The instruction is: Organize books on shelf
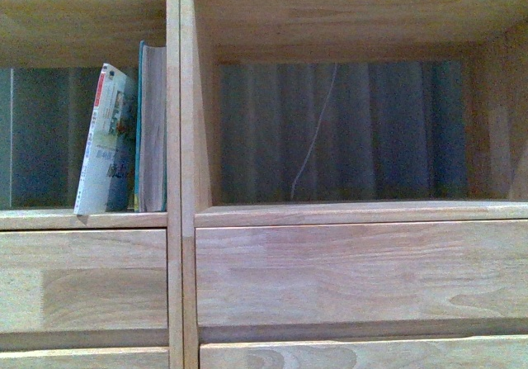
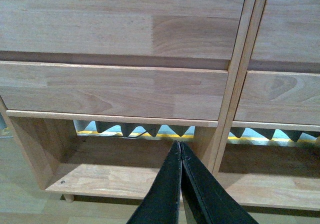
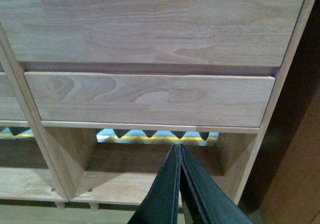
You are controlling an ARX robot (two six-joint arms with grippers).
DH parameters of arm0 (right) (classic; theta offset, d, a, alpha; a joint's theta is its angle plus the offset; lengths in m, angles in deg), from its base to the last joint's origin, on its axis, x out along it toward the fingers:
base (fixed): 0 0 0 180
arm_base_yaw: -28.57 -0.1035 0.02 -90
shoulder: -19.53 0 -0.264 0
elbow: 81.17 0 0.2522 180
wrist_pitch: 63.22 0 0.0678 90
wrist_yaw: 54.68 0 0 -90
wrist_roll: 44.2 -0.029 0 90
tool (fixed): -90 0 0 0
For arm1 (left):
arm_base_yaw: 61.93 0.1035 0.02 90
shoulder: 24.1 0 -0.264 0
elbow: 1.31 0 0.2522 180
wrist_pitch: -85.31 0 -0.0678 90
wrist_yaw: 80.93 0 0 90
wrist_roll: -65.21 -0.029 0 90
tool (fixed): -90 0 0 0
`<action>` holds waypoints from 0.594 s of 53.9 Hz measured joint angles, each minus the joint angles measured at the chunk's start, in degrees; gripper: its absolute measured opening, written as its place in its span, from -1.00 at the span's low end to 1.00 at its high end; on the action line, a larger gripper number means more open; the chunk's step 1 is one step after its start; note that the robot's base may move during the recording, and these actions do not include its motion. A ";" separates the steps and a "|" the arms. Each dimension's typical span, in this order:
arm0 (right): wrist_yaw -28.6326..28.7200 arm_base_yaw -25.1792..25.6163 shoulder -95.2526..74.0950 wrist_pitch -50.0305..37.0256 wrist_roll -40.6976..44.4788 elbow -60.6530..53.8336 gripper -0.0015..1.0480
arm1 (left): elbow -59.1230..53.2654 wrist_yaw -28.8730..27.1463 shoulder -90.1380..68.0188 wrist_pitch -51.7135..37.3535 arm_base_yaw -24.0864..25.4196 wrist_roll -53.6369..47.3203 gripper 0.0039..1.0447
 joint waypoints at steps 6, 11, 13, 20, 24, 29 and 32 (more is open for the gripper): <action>0.02 0.02 1.95 0.02 -0.02 -1.62 -0.94 | -1.25 -0.02 1.57 0.02 0.00 0.00 -0.95; 0.02 0.02 3.48 0.31 -0.02 -2.75 -0.94 | -2.14 -0.02 2.75 0.04 0.00 0.00 -0.95; 0.00 0.02 4.09 0.50 -0.02 -3.19 -0.94 | -2.43 -0.02 3.61 0.61 0.00 0.00 -0.95; 0.00 0.02 5.92 1.25 -0.02 -4.26 -0.94 | -3.37 -0.04 10.43 7.21 -0.04 0.00 -0.95; 0.04 0.02 7.08 1.81 -0.02 -4.68 -0.94 | -3.58 -0.04 11.32 7.23 -0.04 0.00 -0.95; 0.00 0.02 8.48 2.49 -0.02 -5.38 -0.94 | -3.93 -0.02 11.80 7.23 -0.04 0.00 -0.95; 0.02 0.02 9.07 2.91 -0.02 -5.73 -0.94 | -4.04 -0.04 12.00 7.21 -0.04 0.00 -0.95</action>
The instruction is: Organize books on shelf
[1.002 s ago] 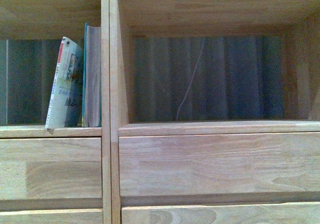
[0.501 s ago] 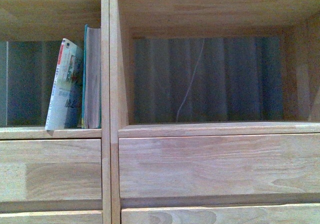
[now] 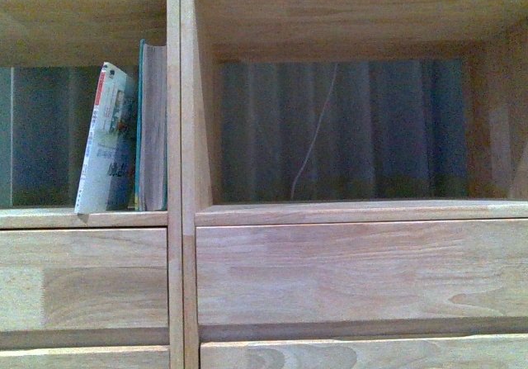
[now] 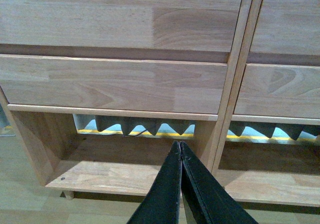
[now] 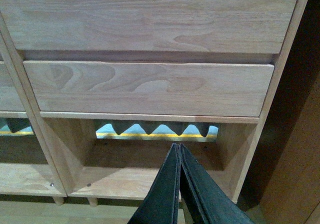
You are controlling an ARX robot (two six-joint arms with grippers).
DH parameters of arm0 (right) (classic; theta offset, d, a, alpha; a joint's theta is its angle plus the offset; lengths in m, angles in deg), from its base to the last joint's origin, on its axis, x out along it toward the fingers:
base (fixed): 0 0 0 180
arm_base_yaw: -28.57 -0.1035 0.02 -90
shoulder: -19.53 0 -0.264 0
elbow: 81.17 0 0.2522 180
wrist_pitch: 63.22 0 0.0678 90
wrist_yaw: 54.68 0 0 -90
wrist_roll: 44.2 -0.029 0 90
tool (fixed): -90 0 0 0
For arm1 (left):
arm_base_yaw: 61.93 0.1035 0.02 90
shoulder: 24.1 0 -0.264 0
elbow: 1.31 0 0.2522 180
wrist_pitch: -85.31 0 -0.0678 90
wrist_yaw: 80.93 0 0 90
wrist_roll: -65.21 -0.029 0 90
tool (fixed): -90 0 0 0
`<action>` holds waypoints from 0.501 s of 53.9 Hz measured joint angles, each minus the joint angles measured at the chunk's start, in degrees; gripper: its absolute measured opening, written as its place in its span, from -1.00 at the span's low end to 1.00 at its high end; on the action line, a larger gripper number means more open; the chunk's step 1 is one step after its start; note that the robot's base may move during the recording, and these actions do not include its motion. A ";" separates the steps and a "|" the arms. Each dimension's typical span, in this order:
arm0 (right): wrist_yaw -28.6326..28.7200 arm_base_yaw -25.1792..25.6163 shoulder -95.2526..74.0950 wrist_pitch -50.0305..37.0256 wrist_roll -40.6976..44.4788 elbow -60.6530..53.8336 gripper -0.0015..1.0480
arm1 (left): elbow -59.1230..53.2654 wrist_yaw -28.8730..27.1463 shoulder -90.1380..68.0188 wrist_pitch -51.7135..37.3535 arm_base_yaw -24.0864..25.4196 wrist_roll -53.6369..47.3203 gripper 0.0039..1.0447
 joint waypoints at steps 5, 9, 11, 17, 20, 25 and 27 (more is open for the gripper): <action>0.00 0.00 1.27 0.77 0.00 -0.59 -0.94 | -1.60 0.02 1.62 -0.04 0.00 0.00 -0.95; -0.04 0.00 3.78 3.32 0.00 -0.94 -0.94 | -2.64 0.02 2.21 0.02 0.00 -0.02 -0.95; 0.02 0.00 6.43 6.27 0.00 -1.51 -0.94 | -2.64 0.02 2.23 0.00 0.00 -0.02 -0.95; 0.00 0.00 11.85 9.38 -0.02 -1.95 -0.94 | -2.64 0.02 2.49 0.00 -0.02 -0.02 -0.95; -0.02 0.00 12.07 9.42 -0.02 -1.95 -0.94 | -2.64 0.04 2.49 0.00 -0.07 -0.04 -0.95; 0.00 0.00 12.13 9.51 -0.02 -1.95 -0.94 | -2.64 0.00 2.49 0.00 -0.07 -0.04 -0.95; 0.00 0.00 12.17 9.51 -0.02 -1.95 -0.94 | -2.64 0.02 2.49 0.00 -0.07 -0.04 -0.95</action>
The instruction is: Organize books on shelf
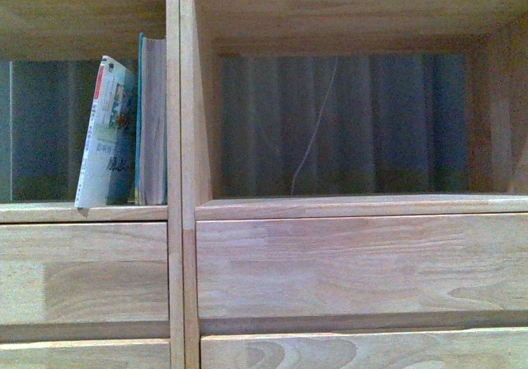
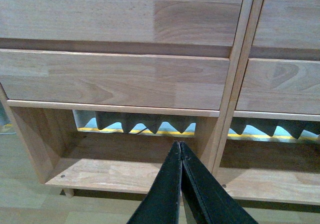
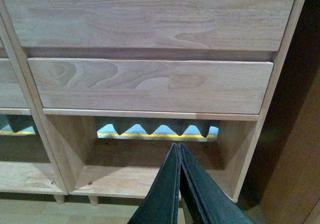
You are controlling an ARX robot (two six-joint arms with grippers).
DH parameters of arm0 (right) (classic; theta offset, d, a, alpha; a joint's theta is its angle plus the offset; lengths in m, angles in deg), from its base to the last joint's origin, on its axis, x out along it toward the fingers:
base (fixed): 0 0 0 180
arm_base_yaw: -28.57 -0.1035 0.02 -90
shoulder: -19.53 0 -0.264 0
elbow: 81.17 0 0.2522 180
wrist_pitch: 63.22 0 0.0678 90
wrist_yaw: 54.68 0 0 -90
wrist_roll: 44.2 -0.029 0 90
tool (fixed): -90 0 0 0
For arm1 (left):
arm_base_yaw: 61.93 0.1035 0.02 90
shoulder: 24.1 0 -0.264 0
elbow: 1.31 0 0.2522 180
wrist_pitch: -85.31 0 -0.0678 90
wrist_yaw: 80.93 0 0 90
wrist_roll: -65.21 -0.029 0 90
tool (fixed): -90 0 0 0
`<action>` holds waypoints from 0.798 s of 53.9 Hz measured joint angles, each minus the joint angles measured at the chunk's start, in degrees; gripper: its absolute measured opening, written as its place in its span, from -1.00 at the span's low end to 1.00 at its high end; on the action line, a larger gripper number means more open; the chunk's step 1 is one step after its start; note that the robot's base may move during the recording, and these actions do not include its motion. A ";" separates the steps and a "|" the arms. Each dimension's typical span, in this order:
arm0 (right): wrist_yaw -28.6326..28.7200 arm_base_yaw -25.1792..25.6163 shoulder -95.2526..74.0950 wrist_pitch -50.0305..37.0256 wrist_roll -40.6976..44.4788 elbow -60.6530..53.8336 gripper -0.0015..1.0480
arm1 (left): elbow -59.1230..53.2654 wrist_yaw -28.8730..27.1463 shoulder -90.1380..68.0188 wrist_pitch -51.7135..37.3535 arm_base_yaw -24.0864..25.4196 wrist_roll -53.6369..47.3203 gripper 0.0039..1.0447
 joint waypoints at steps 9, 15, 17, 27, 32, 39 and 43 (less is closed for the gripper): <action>0.00 0.00 0.00 0.00 0.02 0.00 -0.82 | 0.00 -0.02 0.00 0.00 0.00 0.02 -0.81; 0.00 0.00 0.00 0.00 0.02 0.00 -0.45 | 0.00 -0.02 0.00 0.00 0.00 0.02 -0.43; 0.00 0.00 0.00 0.00 0.02 0.00 -0.31 | 0.00 0.00 0.00 0.00 0.00 0.02 -0.29; 0.00 0.00 0.00 0.00 0.00 0.00 0.25 | 0.00 -0.02 0.00 0.00 0.00 0.02 0.29; 0.00 0.00 0.00 0.00 0.02 0.00 0.54 | 0.00 -0.02 0.00 0.00 0.00 0.02 0.60; 0.00 0.00 0.00 0.00 -0.02 0.00 0.89 | 0.00 0.00 0.00 0.00 0.00 -0.13 0.89; 0.00 0.00 0.00 0.00 0.00 0.00 0.86 | 0.00 -0.02 0.00 0.00 0.00 -0.13 0.87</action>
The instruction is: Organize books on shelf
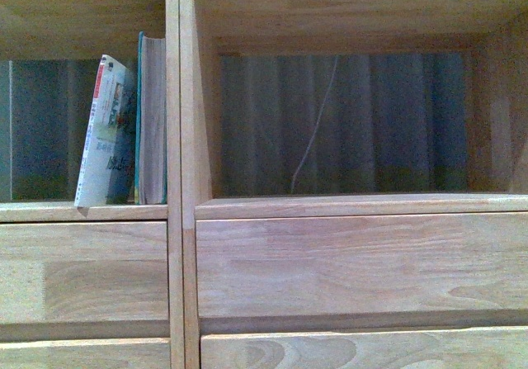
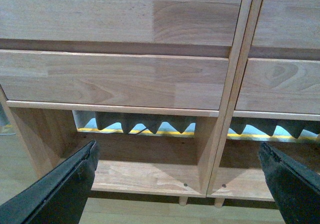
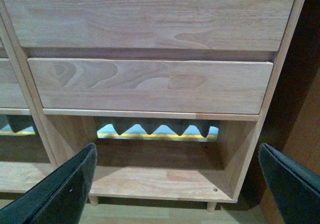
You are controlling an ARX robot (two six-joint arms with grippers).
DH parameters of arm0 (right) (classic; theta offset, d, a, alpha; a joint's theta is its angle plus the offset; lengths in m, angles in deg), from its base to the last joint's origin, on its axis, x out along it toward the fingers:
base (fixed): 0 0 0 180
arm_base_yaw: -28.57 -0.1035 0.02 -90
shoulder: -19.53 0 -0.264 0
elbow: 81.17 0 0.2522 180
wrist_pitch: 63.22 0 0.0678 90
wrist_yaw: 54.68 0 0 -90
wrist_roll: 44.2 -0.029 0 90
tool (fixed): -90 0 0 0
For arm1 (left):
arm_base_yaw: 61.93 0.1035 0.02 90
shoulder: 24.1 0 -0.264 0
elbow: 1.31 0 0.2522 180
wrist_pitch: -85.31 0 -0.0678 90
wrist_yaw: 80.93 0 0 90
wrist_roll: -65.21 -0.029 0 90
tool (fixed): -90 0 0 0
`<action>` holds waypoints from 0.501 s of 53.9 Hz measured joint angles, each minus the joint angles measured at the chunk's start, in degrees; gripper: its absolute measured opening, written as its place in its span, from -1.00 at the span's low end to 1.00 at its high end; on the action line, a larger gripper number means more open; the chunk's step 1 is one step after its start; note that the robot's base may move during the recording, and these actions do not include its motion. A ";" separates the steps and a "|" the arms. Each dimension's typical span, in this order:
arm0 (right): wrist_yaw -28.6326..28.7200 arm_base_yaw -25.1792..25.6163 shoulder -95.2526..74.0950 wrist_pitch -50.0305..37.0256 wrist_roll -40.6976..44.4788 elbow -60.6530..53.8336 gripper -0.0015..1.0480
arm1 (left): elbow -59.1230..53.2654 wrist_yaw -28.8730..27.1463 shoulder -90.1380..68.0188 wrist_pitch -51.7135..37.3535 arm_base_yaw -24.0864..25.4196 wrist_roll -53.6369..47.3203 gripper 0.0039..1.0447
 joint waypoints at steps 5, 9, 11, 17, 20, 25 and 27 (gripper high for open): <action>0.00 0.00 0.00 0.00 0.00 0.00 0.87 | 0.00 0.00 0.00 0.00 0.00 -0.02 0.87; 0.00 0.00 0.00 0.00 0.00 0.00 0.87 | 0.00 0.02 0.00 0.00 0.00 0.00 0.87; 0.00 0.00 0.00 0.00 0.00 0.00 0.87 | 0.00 0.00 0.00 0.00 0.00 0.00 0.87; 0.00 0.00 0.00 0.00 0.00 0.00 0.87 | 0.00 0.00 0.00 0.00 0.00 0.00 0.87; 0.00 0.00 0.00 0.00 0.00 0.00 0.87 | 0.00 0.00 0.00 0.00 0.00 -0.02 0.87; 0.00 0.00 0.00 0.00 0.00 0.00 0.87 | 0.00 0.00 0.00 0.00 0.00 -0.02 0.87; 0.00 0.00 0.00 0.00 0.00 0.00 0.87 | 0.00 0.00 0.00 0.00 0.00 -0.02 0.87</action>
